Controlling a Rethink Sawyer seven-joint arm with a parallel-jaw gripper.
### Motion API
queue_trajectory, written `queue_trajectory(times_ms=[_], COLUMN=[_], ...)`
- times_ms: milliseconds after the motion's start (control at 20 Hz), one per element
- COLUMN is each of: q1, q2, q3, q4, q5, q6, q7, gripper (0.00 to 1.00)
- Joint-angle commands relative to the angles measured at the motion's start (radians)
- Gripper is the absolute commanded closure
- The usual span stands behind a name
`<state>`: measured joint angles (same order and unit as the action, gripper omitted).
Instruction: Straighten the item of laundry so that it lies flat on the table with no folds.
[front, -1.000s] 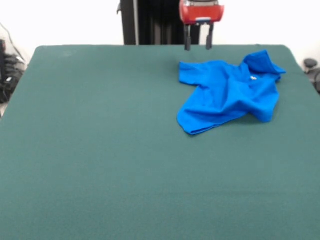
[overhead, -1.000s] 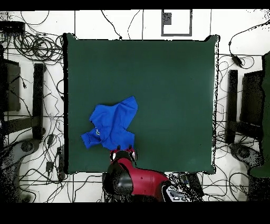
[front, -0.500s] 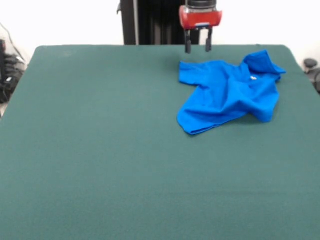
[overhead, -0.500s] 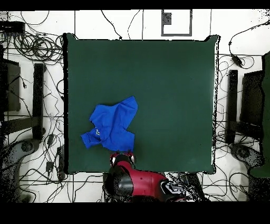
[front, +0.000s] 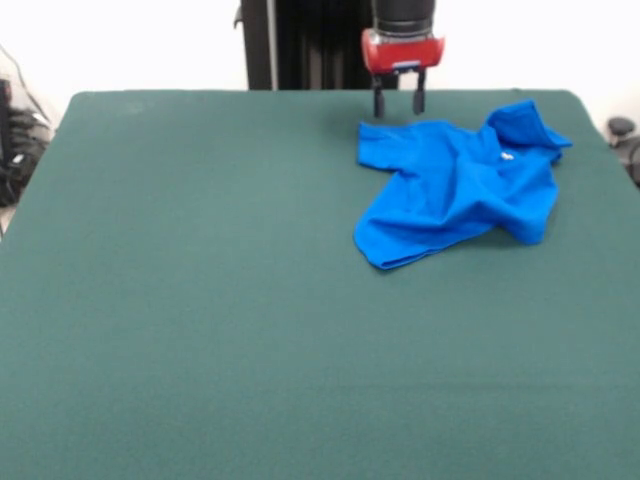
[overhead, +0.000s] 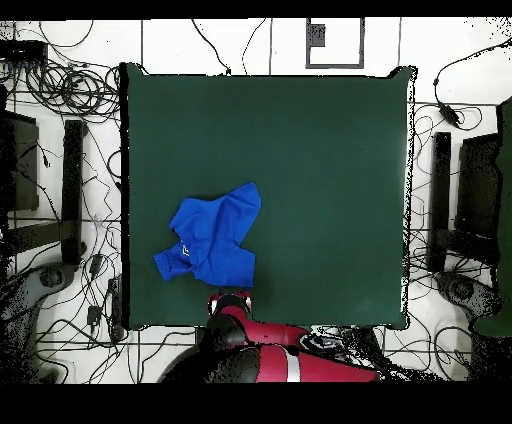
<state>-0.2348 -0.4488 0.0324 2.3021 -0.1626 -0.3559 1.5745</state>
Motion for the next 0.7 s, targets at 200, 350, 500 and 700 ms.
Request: queue_trajectory(times_ms=[200, 350, 500, 700], q1=[-0.013, -0.018, -0.025, -0.046], q2=[0.019, 0.016, 0.001, -0.094], q3=[0.057, 0.059, 0.064, 0.077], q4=[-0.143, -0.143, -0.130, -0.077], q5=[-0.010, -0.012, -0.018, -0.020], q6=[-0.030, -0.026, -0.014, 0.067], q7=[0.175, 0.175, 0.175, 0.165], gripper=[0.00, 0.00, 0.00, 0.00])
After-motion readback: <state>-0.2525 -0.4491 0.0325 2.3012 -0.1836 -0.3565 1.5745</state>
